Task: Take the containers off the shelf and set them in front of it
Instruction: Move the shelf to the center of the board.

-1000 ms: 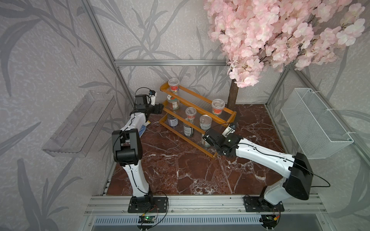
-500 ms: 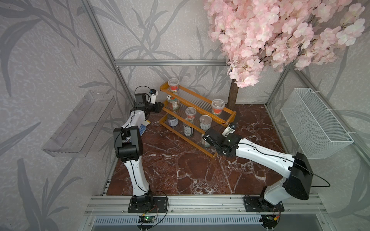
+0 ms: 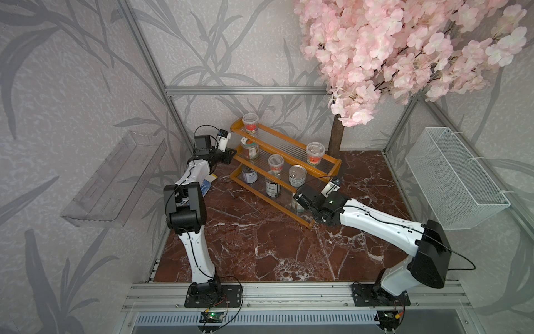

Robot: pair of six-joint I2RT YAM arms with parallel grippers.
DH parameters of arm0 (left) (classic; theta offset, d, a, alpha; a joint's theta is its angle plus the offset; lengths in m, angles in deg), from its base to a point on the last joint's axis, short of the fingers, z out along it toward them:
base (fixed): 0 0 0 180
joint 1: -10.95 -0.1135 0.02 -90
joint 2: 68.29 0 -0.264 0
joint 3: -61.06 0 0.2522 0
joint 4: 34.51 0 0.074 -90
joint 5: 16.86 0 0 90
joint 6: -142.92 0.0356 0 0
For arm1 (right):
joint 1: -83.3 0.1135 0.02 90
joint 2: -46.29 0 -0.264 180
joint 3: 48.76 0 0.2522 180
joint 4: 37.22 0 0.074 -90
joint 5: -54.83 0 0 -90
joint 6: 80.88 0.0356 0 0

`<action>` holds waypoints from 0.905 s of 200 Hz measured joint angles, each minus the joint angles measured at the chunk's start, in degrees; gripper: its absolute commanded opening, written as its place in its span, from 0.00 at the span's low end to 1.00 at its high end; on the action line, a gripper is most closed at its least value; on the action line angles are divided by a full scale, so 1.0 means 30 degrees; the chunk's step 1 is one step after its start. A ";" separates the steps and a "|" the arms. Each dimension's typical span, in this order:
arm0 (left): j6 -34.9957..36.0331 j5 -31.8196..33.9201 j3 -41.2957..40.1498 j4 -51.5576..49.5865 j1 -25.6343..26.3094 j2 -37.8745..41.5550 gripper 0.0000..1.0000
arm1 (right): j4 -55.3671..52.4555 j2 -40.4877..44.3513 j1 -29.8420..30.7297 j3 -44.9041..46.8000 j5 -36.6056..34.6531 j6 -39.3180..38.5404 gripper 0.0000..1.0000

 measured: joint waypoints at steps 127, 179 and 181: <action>-0.0525 0.4116 -1.0338 0.0838 -0.0729 0.8947 0.16 | 0.4568 0.1479 -0.2215 0.2244 0.0903 -0.6776 0.00; -0.2674 0.6186 -1.5016 0.1392 -0.0991 1.3726 0.17 | 0.7096 0.1749 -0.3475 0.2732 0.2302 -1.0746 0.00; -0.2761 0.6229 -1.5183 0.1392 -0.0991 1.3923 0.17 | 0.7184 0.1749 -0.3534 0.2739 0.2361 -1.0877 0.00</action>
